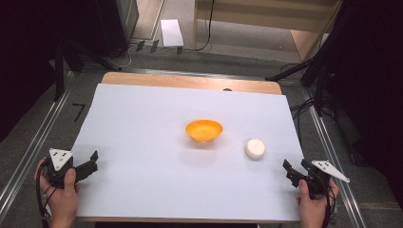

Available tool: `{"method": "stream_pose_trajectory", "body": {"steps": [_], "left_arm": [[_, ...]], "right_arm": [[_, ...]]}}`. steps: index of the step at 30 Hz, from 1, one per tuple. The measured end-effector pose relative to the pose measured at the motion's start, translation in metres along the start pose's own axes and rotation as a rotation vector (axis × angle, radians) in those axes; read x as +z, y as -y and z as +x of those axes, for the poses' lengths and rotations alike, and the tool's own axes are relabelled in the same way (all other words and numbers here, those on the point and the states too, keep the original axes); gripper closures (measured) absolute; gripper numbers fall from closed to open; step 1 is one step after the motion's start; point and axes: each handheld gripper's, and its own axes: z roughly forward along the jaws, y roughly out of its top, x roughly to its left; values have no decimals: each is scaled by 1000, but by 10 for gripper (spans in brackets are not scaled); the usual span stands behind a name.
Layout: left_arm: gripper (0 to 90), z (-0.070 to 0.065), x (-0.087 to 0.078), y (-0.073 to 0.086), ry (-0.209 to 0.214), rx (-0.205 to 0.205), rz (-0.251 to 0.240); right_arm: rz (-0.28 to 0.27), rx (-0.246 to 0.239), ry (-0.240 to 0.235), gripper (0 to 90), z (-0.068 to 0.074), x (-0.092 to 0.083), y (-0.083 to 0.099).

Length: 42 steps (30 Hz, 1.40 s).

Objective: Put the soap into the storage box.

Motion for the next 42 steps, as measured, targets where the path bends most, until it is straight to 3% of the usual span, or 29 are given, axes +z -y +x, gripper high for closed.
{"method": "stream_pose_trajectory", "body": {"steps": [6,11,14,20,30,42], "left_arm": [[138,1,0,0,5,-4,4],[139,0,1,0,8,0,7],[139,0,1,0,9,3,15],[139,-1,3,-1,12,14,33],[139,0,4,-1,20,9,44],[140,0,5,-2,31,5,54]], "right_arm": [[-4,-25,-34,305,-1,-1,-1],[13,11,-95,335,-5,-7,-5],[51,38,-108,330,-8,-7,-8],[145,38,-150,220,-8,-4,-21],[396,-62,-95,130,28,12,-52],[662,-111,22,128,53,41,-70]]}}
